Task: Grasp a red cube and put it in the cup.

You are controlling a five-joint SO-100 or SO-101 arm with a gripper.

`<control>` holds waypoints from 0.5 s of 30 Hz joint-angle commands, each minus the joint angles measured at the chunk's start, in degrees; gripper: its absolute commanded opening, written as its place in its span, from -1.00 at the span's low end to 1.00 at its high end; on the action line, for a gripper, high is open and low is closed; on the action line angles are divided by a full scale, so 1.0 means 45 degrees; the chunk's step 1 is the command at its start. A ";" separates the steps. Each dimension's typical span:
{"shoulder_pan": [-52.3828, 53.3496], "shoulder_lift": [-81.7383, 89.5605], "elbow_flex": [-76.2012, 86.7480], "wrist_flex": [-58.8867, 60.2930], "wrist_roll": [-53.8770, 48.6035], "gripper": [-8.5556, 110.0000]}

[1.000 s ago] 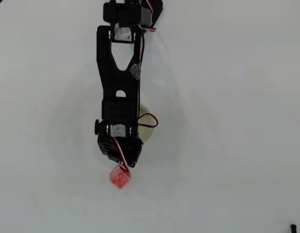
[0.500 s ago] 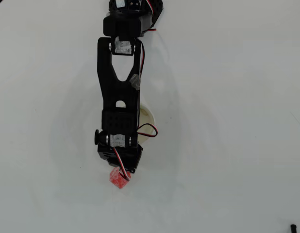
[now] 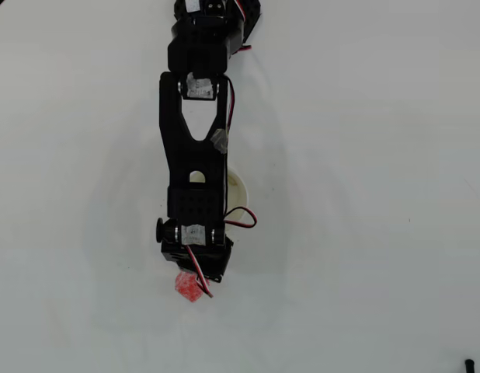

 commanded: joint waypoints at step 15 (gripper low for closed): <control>0.0488 0.0527 -0.1270 -0.0254 -0.0195 -0.45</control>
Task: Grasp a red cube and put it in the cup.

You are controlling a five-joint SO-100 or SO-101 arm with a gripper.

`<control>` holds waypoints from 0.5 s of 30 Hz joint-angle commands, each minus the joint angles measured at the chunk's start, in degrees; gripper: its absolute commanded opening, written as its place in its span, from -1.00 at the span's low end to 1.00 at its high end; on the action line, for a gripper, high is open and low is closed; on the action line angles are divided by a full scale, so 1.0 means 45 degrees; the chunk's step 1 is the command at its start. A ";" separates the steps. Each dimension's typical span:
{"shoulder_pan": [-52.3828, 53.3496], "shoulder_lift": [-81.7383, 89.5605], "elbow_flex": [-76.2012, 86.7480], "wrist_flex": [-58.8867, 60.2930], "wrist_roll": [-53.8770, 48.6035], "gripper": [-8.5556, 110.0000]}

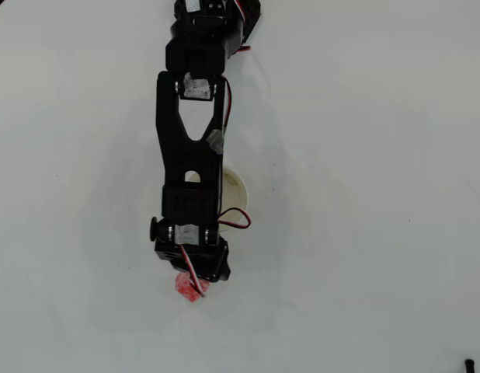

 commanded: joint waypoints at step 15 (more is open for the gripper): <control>0.0273 0.0293 -0.1328 -0.0762 -0.0469 -0.21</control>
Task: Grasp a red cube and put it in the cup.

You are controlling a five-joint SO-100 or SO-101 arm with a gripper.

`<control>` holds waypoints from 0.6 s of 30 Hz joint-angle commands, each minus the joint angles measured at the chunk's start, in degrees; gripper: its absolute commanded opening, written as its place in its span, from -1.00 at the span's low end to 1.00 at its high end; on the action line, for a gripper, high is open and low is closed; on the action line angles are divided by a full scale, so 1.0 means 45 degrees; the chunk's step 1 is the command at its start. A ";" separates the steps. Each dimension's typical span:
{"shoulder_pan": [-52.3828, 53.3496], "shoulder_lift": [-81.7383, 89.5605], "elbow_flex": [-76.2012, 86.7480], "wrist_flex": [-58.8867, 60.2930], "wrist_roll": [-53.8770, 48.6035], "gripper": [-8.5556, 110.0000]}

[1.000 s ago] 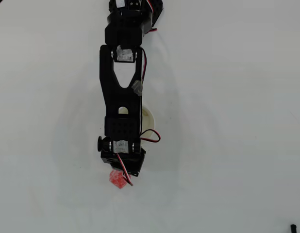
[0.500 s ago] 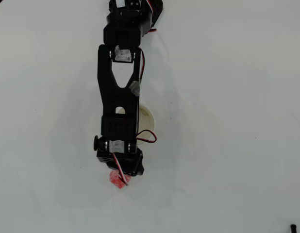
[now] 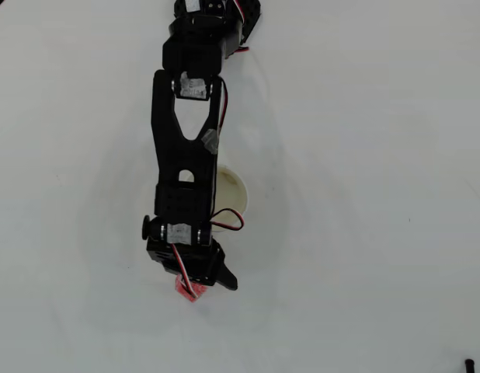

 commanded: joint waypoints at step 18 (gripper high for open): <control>0.0449 -0.1348 -0.1914 -0.1484 -0.0449 -0.21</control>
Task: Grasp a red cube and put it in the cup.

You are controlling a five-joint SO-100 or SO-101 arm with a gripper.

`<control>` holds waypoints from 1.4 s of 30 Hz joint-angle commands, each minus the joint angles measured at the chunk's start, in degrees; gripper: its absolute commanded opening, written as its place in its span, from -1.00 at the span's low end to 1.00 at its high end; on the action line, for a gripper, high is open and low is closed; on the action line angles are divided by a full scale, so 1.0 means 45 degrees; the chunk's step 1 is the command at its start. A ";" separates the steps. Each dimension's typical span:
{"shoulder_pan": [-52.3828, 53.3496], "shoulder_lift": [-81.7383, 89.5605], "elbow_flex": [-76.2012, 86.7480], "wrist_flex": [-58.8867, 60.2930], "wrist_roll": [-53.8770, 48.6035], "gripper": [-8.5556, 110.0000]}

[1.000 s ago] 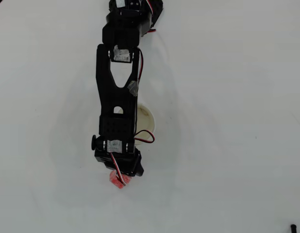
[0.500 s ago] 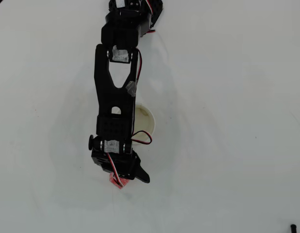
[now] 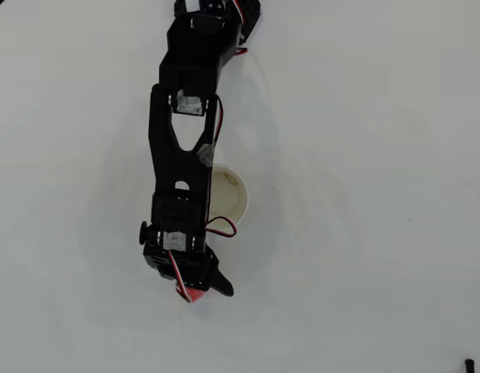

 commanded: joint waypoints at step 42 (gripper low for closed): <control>0.0645 -0.0937 -0.1797 0.0586 -0.0332 -0.21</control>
